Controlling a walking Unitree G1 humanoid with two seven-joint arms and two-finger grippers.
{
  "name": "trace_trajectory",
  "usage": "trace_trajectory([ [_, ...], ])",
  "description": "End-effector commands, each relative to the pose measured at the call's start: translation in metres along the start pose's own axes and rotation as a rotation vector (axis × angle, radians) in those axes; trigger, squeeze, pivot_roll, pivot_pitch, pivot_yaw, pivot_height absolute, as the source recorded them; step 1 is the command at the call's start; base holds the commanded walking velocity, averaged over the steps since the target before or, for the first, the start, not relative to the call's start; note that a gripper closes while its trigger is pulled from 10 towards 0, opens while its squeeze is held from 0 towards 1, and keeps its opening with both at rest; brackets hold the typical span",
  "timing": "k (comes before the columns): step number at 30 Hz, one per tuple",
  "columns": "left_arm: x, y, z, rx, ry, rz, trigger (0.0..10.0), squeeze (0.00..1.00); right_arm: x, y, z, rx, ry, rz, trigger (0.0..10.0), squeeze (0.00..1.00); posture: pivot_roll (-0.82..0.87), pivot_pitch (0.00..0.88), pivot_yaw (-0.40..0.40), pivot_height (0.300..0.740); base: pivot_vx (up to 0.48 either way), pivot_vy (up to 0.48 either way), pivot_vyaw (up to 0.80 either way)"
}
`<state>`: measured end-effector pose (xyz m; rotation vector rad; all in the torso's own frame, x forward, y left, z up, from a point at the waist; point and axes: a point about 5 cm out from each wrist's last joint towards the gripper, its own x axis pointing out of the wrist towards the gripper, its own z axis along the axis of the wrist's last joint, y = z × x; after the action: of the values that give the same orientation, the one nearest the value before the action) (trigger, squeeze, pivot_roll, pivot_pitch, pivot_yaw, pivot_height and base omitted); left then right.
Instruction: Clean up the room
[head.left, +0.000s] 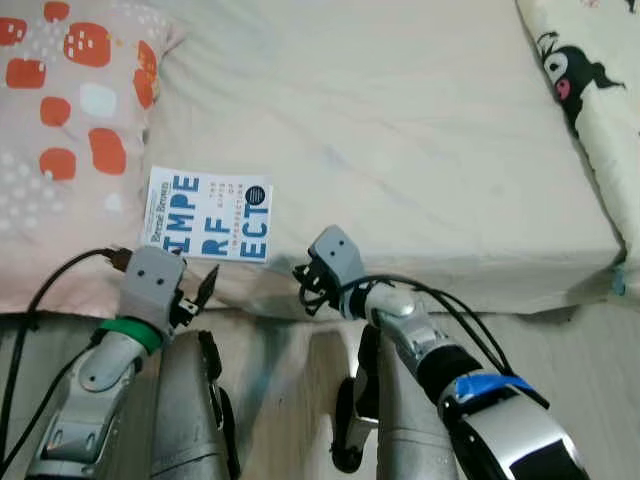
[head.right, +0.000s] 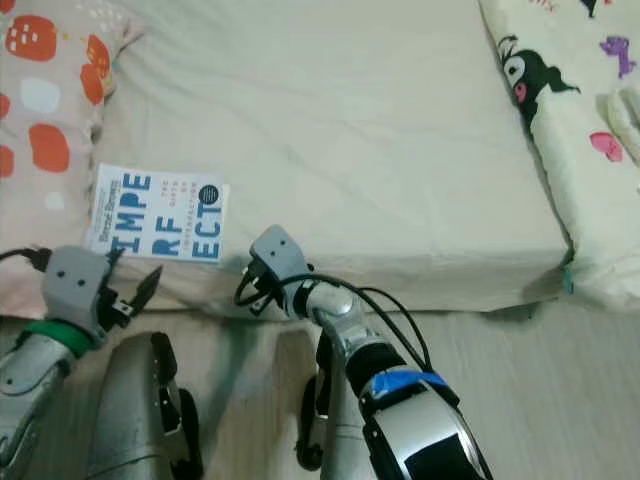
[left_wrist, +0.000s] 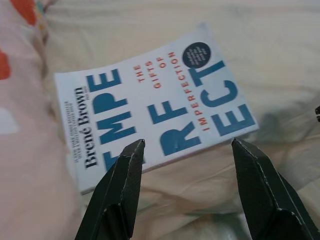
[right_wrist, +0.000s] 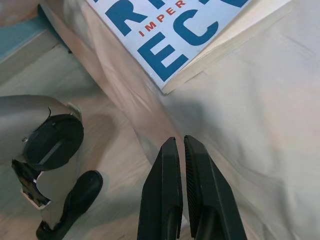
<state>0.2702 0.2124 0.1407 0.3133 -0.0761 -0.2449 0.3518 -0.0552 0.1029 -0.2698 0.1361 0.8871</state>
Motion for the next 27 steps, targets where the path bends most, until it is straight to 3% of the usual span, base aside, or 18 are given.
trace_trajectory([
  [1, -0.006, -0.003, -0.007, -0.012, 0.034, -0.003, 10.0, 0.00, -0.003, 0.006, -0.013, 0.012, 0.043, 0.025, 0.0, 0.00, 0.17, 0.449, -0.105, 0.572, 0.000, 0.000, 0.00],
  [8, -0.013, -0.001, -0.004, -0.008, 0.043, 0.007, 10.0, 0.00, -0.005, -0.005, -0.010, 0.026, 0.037, -0.021, 0.0, 0.00, 0.19, 0.455, -0.105, 0.572, 0.000, 0.000, 0.00],
  [15, -0.019, -0.003, -0.002, -0.011, 0.053, 0.003, 10.0, 0.00, -0.017, -0.030, -0.005, 0.031, -0.024, -0.196, 0.0, 0.00, 0.21, 0.465, -0.090, 0.572, 0.000, 0.000, 0.00],
  [22, -0.018, -0.001, -0.001, -0.011, 0.053, -0.001, 10.0, 0.00, -0.018, -0.031, -0.003, 0.047, -0.036, -0.184, 0.0, 0.00, 0.21, 0.463, -0.084, 0.572, 0.000, 0.000, 0.00],
  [27, -0.017, -0.005, -0.001, -0.020, 0.052, -0.021, 10.0, 0.00, -0.015, -0.020, -0.009, 0.034, -0.019, -0.111, 0.0, 0.00, 0.19, 0.451, -0.091, 0.572, 0.000, 0.000, 0.00],
])
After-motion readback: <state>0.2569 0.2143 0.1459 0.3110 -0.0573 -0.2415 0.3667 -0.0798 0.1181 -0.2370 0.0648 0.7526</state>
